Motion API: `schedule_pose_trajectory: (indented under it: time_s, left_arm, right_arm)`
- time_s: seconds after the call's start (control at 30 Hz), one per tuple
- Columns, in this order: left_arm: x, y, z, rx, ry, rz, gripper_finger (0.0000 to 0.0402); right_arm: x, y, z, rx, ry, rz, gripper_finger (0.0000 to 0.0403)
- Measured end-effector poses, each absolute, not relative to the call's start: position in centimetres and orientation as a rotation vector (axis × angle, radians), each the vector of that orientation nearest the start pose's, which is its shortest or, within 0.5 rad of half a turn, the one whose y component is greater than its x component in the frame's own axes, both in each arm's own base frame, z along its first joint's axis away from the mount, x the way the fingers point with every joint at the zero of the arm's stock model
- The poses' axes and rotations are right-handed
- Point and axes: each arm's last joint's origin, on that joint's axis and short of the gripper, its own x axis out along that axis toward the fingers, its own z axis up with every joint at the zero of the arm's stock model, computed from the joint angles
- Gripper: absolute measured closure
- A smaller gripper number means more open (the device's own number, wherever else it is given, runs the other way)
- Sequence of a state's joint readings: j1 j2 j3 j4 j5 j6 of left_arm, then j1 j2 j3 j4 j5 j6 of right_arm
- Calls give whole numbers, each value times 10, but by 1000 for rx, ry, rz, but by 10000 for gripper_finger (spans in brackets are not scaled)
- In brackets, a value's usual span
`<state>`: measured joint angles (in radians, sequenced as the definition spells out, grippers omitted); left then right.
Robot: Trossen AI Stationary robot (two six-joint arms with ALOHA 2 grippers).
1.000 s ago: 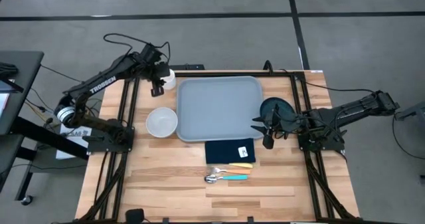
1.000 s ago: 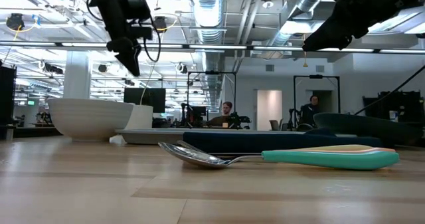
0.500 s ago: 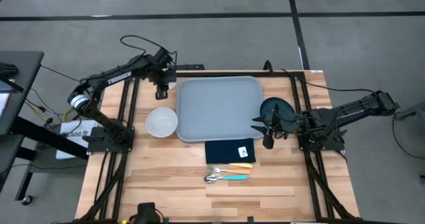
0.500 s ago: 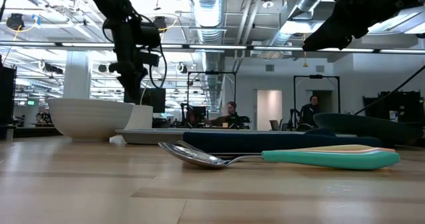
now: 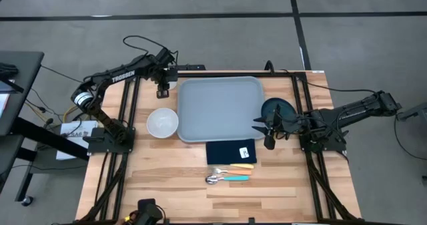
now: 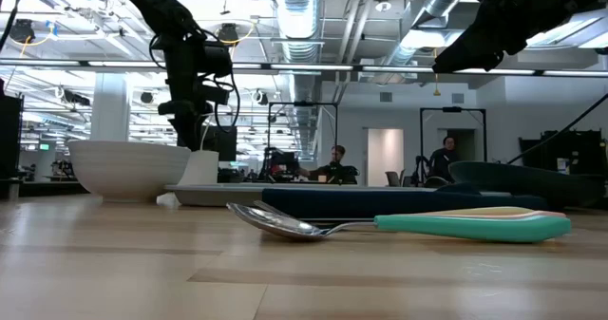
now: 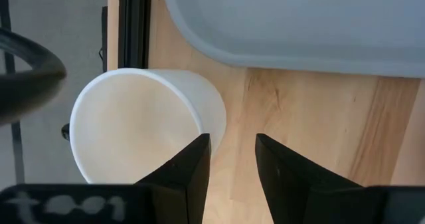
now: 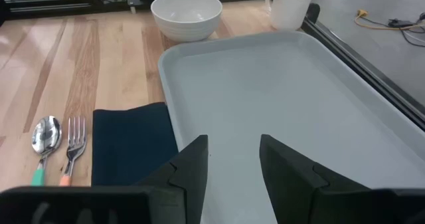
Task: Set up tray
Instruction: Put the white mug on the gray serving tray
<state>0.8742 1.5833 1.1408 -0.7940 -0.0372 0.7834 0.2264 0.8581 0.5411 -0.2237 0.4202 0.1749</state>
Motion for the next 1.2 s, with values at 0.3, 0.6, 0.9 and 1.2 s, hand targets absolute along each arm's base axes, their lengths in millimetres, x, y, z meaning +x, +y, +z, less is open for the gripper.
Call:
schedule_pose_trajectory:
  time_s: [0.3, 0.6, 0.9, 1.2]
  left_arm:
    - [193, 232, 225, 138, 1359, 273, 286]
    - [190, 229, 233, 152, 1346, 279, 286]
    - [186, 226, 244, 184, 1336, 324, 286]
    - [192, 233, 227, 161, 1387, 307, 286]
  right_arm:
    - [178, 29, 235, -2, 495, -233, 274]
    - [178, 29, 235, -2, 495, -233, 274]
    - [178, 29, 235, -3, 495, -233, 274]
    - [178, 29, 235, -3, 495, -233, 274]
